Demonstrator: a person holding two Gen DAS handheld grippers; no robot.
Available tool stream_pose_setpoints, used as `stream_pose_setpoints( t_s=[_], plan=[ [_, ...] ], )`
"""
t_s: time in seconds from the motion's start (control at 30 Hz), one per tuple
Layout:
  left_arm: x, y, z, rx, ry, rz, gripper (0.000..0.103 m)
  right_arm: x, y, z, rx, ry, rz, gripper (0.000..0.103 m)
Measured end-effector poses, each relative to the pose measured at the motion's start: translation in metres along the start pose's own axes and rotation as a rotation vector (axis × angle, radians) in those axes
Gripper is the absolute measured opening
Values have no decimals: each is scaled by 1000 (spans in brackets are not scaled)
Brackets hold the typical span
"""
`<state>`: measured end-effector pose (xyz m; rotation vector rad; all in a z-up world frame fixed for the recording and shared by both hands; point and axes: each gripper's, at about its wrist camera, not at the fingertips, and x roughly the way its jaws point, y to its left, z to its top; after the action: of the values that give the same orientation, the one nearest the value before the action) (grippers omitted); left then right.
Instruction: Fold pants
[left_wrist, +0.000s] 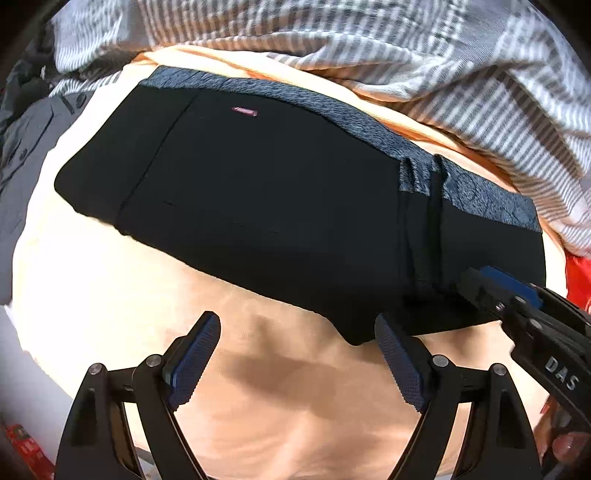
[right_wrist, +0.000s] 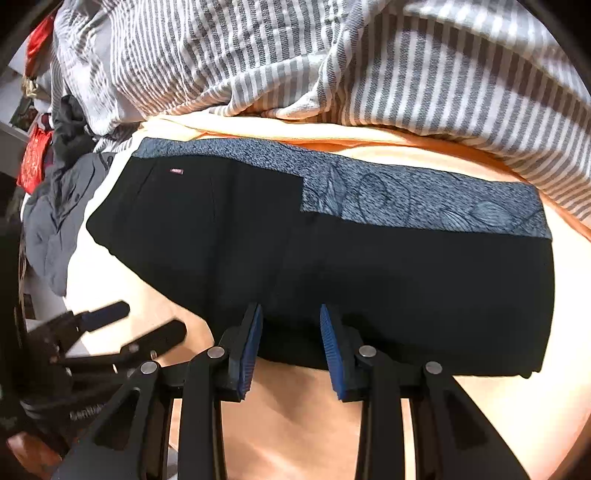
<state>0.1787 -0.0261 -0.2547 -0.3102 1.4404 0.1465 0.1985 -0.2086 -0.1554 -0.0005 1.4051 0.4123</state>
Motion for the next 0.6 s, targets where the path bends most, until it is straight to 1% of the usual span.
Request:
stream_pose_setpoints(
  t_s=[0.1,0.17,0.2,0.23,0.27,0.37,0.43,0.53,0.6],
  plan=[
    [1,12,0,-22,1,-20,86,17,-1,3,37,26,10,36],
    [2,21,-2,-27,2,-24,86,43,-12,0,111,100,16,36],
    [1,25,-3,-30,2,-24,86,47,-16,-2,132,100,26,36],
    [1,32,-3,-40,-3,-26,86,46,-19,-2,157,74,46,36],
    [0,38,-3,-55,-9,-30,86,46,-20,-2,167,77,52,36],
    [3,58,0,-116,-5,-39,86,48,-14,1,136,100,34,36],
    [5,72,4,-166,-7,-44,86,49,-8,5,109,122,17,42],
    [4,86,12,-207,-39,-37,86,53,-1,9,95,136,4,51],
    [2,98,17,-236,-66,-36,86,55,4,10,76,137,-12,55]
  ],
)
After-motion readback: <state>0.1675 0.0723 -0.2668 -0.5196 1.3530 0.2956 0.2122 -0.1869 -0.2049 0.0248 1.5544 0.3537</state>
